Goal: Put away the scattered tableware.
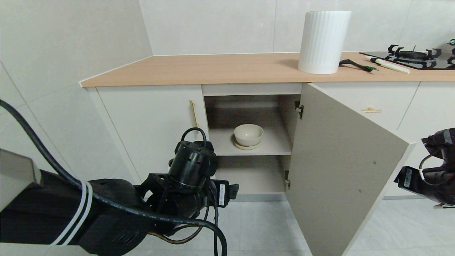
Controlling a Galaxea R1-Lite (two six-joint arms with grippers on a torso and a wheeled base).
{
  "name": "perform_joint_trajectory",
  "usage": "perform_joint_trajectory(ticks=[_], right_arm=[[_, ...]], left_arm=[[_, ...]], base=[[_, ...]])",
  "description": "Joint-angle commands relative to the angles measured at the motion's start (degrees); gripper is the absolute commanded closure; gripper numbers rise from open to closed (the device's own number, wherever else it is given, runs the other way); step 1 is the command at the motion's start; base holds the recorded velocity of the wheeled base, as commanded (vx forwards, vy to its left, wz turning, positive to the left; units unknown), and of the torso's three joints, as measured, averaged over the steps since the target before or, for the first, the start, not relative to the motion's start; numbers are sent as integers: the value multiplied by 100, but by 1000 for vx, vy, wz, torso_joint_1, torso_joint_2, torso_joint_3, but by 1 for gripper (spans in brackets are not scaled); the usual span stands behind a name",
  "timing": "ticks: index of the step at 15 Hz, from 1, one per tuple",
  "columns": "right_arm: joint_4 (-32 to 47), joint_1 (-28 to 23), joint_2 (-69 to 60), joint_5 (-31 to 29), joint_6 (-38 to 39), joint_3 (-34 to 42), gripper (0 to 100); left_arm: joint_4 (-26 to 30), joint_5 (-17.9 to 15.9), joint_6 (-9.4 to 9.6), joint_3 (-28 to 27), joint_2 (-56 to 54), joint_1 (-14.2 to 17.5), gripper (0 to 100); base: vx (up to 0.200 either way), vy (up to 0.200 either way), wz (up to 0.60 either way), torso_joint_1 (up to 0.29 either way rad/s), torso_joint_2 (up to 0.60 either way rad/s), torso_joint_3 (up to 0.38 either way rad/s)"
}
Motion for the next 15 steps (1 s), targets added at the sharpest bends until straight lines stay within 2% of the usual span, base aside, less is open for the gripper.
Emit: perform_joint_trajectory(ticks=[1, 5, 7, 8, 11, 13, 15], right_arm=[[-63, 271, 463, 100, 1, -197, 0], [-63, 1106, 481, 311, 71, -294, 0], [-63, 1607, 604, 311, 89, -513, 0], [-63, 1862, 718, 311, 89, -654, 0], [-28, 2266, 1210, 311, 80, -1287, 0], [-28, 2469, 1562, 311, 71, -1700, 0], [-2, 2671, 1931, 311, 36, -2201, 0]], left_arm=[[-1, 1, 8, -4, -50, 20, 0], [8, 10, 104, 5, -235, 178, 0], [8, 36, 95, 5, -331, 363, 0], [8, 194, 60, -13, -367, 547, 0], [8, 827, -10, -83, -428, 820, 0], [26, 827, 25, -65, -578, 934, 0], [52, 801, 236, 49, -832, 969, 0]], base=[[0, 0, 0, 0, 0, 0], [0, 0, 0, 0, 0, 0], [0, 0, 0, 0, 0, 0], [0, 0, 0, 0, 0, 0], [0, 0, 0, 0, 0, 0], [0, 0, 0, 0, 0, 0], [0, 0, 0, 0, 0, 0]])
